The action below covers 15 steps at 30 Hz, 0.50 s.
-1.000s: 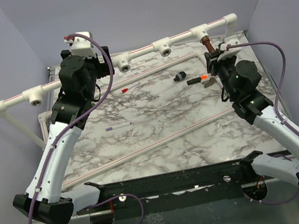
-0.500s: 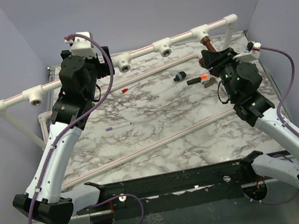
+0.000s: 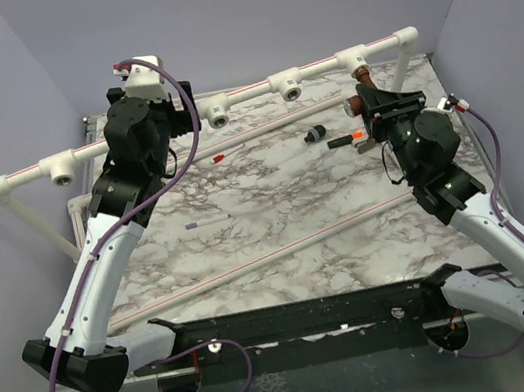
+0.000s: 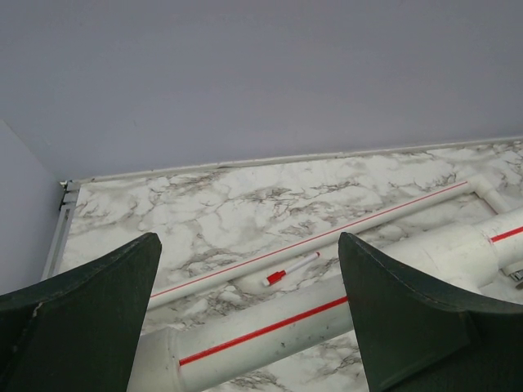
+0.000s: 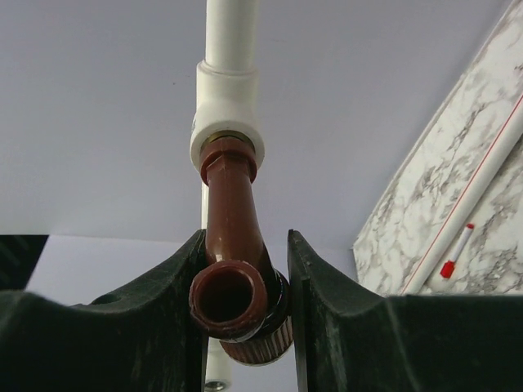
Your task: Install the water faucets
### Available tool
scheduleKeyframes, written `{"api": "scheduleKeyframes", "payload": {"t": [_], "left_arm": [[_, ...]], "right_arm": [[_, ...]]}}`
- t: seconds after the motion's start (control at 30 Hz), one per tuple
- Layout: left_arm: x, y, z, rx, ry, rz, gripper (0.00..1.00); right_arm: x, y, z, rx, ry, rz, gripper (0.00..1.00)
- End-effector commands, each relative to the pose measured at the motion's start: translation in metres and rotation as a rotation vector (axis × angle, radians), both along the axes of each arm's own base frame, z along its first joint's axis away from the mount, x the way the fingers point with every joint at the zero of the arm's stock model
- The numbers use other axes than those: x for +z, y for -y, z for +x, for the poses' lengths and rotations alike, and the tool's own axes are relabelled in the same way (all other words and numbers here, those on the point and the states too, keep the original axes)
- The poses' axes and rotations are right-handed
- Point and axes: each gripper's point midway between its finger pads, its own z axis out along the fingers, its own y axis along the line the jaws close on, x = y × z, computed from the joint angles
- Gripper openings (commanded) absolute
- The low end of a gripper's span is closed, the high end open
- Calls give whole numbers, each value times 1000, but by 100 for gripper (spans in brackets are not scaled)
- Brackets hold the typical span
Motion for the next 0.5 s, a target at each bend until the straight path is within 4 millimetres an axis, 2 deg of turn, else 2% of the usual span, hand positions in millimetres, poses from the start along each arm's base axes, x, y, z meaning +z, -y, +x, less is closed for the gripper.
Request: {"api": "scheduleKeyframes", "payload": {"t": [0.0,0.07,0.17,0.27,0.3,0.37,0.47], "left_arm": [[-72,19,-10,-85,-227,89,91],[-72,18,-11,-82,-227,88,91],[-73,19,-10,-82,-229,90,91],[-73,19,-9,-82,-231,91,91],[-73,19,-8,-82,-232,91,91],[-73,20,-8,-83,-232,91,91],[-74,21,-7,-86,-236,92,91]], "right_arm": [[51,-32,-23,210,80,275,1],[54,-30,-25,203,82,261,1],[46,-27,-25,183,49,239,1],[39,-23,-26,164,25,208,9],[37,-22,-27,156,19,182,14],[34,-19,-28,140,4,127,32],[24,-18,-29,134,-24,73,49]]}}
